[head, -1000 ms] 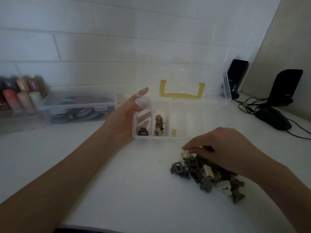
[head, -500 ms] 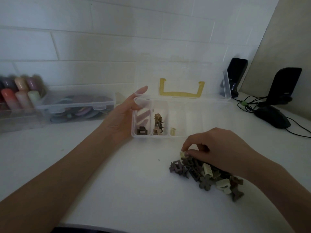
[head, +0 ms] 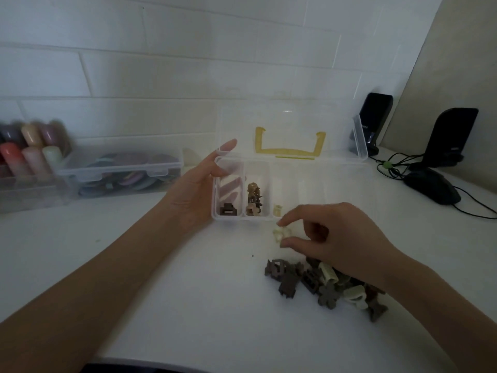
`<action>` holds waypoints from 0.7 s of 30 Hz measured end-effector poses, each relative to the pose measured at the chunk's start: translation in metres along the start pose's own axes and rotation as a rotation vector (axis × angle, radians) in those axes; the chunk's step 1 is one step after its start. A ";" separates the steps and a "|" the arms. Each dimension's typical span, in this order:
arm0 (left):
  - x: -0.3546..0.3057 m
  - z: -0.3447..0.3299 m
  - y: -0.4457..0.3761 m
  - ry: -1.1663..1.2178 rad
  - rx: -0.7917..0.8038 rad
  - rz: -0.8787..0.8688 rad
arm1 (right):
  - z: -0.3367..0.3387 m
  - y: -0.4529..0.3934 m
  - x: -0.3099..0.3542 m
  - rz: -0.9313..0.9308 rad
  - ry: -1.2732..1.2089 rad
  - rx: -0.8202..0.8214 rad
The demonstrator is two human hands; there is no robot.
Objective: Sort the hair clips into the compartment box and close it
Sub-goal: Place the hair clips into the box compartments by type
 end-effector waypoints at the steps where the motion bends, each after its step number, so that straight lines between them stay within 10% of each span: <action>1: 0.000 0.000 0.000 0.003 -0.001 -0.001 | 0.005 0.000 0.002 0.016 -0.060 -0.068; 16: 0.001 0.001 -0.002 -0.032 0.041 -0.005 | 0.024 0.006 -0.009 -0.064 -0.404 -0.390; 21: 0.001 0.001 -0.001 -0.017 0.019 -0.008 | 0.029 -0.011 0.015 0.035 -0.091 -0.437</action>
Point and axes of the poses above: each hand's wrist, its own y-axis away from the middle knuckle, its own z-axis out of the back of the hand, x = y × z, the point moved 9 cm from there along -y, towards the middle knuckle, and after that the axes turned 3 degrees about y, right-handed, at the moved point
